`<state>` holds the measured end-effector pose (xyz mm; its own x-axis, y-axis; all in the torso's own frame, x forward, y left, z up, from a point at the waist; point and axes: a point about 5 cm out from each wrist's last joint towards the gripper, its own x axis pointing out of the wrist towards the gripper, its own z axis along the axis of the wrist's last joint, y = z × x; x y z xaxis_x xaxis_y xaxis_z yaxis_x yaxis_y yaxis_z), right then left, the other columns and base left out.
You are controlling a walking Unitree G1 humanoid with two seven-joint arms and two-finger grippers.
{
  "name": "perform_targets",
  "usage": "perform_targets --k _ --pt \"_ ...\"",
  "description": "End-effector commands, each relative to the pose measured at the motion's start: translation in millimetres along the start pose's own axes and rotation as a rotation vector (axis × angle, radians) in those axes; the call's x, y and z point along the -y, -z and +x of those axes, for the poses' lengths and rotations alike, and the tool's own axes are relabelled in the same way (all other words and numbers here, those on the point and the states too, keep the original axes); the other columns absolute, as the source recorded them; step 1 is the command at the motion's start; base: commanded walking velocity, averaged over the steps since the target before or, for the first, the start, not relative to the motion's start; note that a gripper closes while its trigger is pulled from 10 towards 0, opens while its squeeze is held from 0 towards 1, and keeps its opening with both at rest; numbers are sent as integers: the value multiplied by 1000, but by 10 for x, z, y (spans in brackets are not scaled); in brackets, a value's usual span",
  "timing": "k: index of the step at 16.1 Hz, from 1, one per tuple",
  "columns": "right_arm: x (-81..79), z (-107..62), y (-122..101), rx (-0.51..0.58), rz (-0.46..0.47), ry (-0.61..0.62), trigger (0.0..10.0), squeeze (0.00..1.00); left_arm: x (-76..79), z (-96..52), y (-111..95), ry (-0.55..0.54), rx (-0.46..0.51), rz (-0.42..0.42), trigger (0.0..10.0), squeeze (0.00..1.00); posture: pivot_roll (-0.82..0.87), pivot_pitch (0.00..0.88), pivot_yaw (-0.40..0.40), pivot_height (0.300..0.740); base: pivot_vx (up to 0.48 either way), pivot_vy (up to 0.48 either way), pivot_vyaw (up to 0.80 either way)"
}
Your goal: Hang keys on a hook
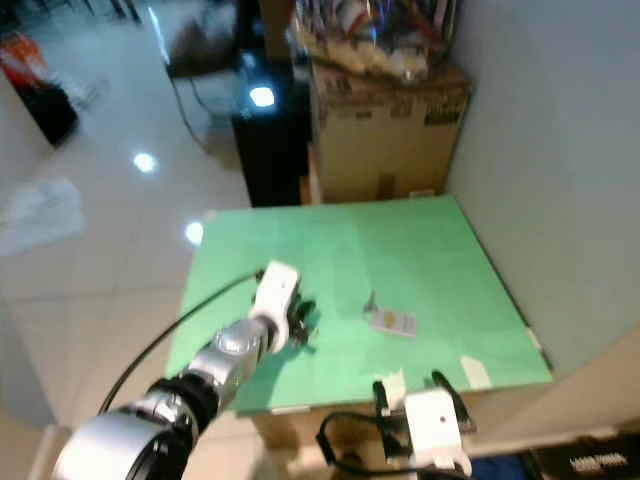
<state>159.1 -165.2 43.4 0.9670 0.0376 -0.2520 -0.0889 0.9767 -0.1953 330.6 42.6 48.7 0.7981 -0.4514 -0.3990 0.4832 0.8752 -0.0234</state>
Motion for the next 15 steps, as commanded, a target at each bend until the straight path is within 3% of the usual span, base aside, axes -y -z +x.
perform_targets --k 1,6,9,11,12,13,15 --pt "-31 -29 -5 -8 5 -32 10000 0 5 -3 33 -15 -15 -10 10000 1000 -446 167 69 740 0 0 0" --pt "-132 -303 267 -129 -93 -182 10000 0 116 17 36 9 -16 -42 10000 1000 -447 209 59 740 0 0 0" --pt "-175 -209 417 -159 -101 -221 10000 0 349 40 47 96 -8 -92 10000 1000 -462 228 43 740 0 0 0" --pt "-167 -170 485 -174 -110 -232 10000 0 526 40 82 150 -8 -25 10000 1000 -466 241 32 740 0 0 0" --pt "-158 -167 498 -177 -112 -233 10000 0 541 34 112 145 -17 -9 10000 1000 -468 247 26 740 0 0 0" --pt "-149 -164 526 -180 -114 -237 10000 0 545 27 141 136 -22 2 10000 0 -468 252 23 740 0 0 0" --pt "-129 -193 616 -189 -119 -255 10000 0 586 22 158 136 -15 -14 10000 0 -470 261 14 740 0 0 0"
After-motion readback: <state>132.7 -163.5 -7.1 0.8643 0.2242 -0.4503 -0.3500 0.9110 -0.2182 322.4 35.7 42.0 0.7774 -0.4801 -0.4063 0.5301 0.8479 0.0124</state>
